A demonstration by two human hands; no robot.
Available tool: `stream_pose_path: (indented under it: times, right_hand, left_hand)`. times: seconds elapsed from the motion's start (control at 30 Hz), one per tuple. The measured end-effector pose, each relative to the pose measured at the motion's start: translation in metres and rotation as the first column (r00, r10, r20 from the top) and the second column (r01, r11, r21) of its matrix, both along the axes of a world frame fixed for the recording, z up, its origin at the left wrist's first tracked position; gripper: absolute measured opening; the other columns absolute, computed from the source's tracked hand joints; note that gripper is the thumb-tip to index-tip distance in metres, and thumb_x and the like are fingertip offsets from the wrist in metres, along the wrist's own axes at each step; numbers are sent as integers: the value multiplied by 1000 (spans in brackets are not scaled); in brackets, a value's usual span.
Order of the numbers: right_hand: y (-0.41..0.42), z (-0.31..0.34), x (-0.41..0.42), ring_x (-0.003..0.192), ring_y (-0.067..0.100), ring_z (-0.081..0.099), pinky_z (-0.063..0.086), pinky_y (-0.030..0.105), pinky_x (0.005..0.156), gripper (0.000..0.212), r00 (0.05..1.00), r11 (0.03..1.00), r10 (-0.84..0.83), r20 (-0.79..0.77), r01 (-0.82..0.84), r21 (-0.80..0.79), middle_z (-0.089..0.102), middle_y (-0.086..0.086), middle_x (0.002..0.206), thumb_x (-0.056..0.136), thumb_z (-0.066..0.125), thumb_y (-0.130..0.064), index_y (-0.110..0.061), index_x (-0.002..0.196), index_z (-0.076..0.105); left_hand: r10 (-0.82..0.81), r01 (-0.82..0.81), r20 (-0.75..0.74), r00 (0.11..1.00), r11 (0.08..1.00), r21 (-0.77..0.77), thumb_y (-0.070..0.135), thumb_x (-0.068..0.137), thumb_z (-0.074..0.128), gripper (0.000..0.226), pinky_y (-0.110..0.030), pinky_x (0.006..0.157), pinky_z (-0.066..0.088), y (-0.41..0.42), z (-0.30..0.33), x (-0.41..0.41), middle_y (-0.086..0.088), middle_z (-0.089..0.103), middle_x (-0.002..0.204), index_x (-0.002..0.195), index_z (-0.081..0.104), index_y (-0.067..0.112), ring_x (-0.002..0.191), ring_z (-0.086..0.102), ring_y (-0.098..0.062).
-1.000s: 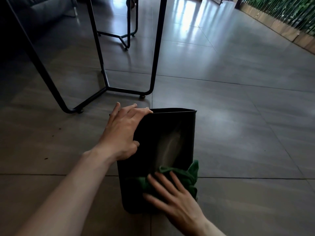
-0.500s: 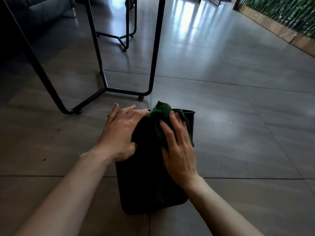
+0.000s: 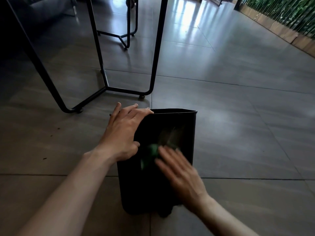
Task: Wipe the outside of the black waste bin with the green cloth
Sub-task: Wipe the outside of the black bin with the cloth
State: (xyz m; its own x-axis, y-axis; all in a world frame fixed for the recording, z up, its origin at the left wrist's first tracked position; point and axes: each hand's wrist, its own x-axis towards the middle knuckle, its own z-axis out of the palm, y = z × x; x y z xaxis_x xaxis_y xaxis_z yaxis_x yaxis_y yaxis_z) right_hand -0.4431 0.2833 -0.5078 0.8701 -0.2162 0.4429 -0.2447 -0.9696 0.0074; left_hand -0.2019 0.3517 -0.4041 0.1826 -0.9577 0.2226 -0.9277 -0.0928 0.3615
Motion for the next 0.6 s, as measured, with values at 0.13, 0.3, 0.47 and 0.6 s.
stream_pose_path:
  times: [0.13,0.3,0.47,0.6]
  right_hand:
    - [-28,40,32,154,35,33,44,58,116,60,920,931,-317,231,254,263,37,17,165,96,67,-6,-7,152,47]
    - [1,18,41,156,35,31,33,59,123,56,959,967,-227,168,202,154,39,17,164,95,68,-7,-6,149,54]
    - [40,-41,1,156,34,31,37,54,121,39,990,991,69,-123,-82,-104,36,11,167,110,45,-21,-17,148,56]
    - [32,-41,-19,155,33,33,33,52,125,40,960,962,140,-244,-190,-196,34,9,168,112,41,-21,-24,150,52]
  left_hand:
    - [-9,9,-20,1000,1000,-7,15,65,77,98,-40,123,-11,-1,0,1,19,37,151,147,30,39,150,13,-8]
    - [-3,3,-5,1000,1000,-14,13,65,73,96,-41,123,-9,-1,-1,2,19,38,151,147,30,39,150,13,-9]
    - [-7,7,22,1000,1000,1,15,62,79,102,-40,123,-10,-1,0,1,21,36,153,147,28,40,150,12,-8]
    - [-12,12,21,1000,1000,-5,15,63,81,103,-39,123,-9,2,0,0,21,34,153,147,27,40,150,12,-8]
